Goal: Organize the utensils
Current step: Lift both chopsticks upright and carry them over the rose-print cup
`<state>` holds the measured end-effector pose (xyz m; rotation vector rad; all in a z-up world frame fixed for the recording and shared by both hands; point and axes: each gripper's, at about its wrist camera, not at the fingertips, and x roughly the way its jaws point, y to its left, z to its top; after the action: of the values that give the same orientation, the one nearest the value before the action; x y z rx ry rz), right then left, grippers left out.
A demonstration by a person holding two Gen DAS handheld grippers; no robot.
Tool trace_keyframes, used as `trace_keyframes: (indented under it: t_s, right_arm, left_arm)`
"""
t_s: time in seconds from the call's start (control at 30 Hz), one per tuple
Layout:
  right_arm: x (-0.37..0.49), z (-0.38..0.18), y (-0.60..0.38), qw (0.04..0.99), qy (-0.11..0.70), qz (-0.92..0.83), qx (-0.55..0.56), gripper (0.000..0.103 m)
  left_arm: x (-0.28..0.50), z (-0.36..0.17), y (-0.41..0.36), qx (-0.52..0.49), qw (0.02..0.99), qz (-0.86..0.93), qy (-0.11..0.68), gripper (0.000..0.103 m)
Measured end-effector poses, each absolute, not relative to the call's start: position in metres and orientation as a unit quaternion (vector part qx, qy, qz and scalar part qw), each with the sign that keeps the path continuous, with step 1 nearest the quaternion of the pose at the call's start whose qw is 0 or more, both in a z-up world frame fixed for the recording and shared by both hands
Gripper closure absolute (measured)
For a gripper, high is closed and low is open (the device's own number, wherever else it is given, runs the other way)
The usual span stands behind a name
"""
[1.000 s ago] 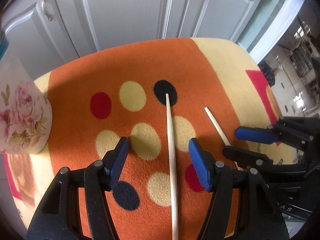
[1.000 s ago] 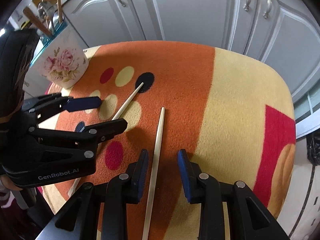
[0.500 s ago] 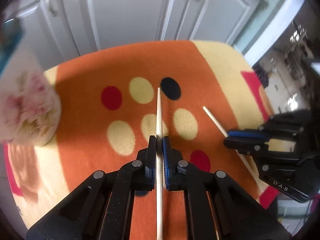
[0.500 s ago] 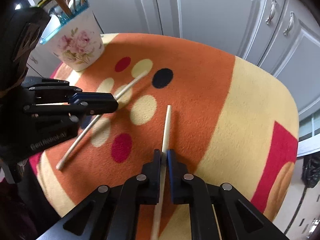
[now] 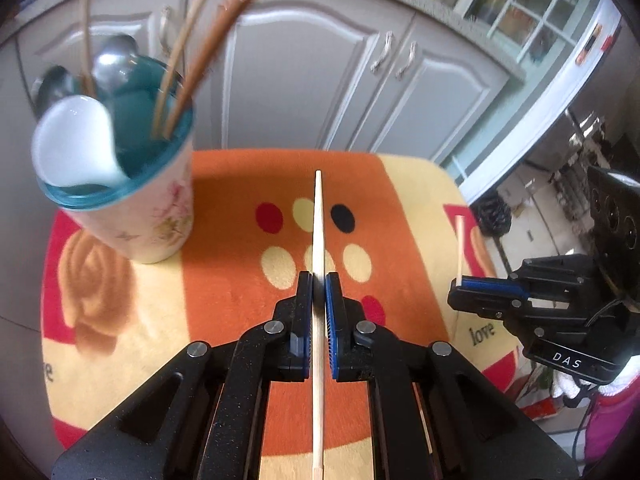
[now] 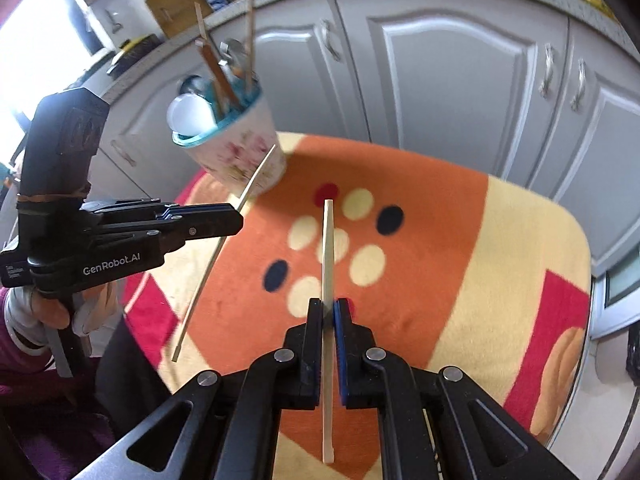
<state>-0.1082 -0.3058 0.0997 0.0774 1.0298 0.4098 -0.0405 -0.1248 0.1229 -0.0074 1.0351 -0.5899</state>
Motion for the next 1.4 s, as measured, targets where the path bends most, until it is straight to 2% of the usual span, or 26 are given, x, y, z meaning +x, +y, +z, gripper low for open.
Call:
trace_keyframes:
  t_s: [0.7,1.13,1.27,1.4]
  right_arm:
    - [-0.102,0.187,-0.237,0.877,0.411,0.249,-0.029,0.098]
    - [-0.085,0.257,-0.201,0.891,0.348,0.287,-0.05,0.098]
    - [-0.075,0.259,-0.196,0.891,0.348,0.286,-0.054,0.098]
    - [-0.065,0.216,-0.188,0.874,0.387,0.287,-0.065,0.098]
  left_arm:
    - [-0.051,0.21,-0.067,-0.038,0.884,-0.24,0.398,0.098]
    - [0.013,0.266,-0.004,-0.099,0.918,-0.171,0.343,0.098]
    - [0.026,0.266,0.003,-0.11,0.919,-0.165,0.34,0.098]
    - [0.031,0.256,0.003,-0.114,0.915,-0.167,0.348,0.098]
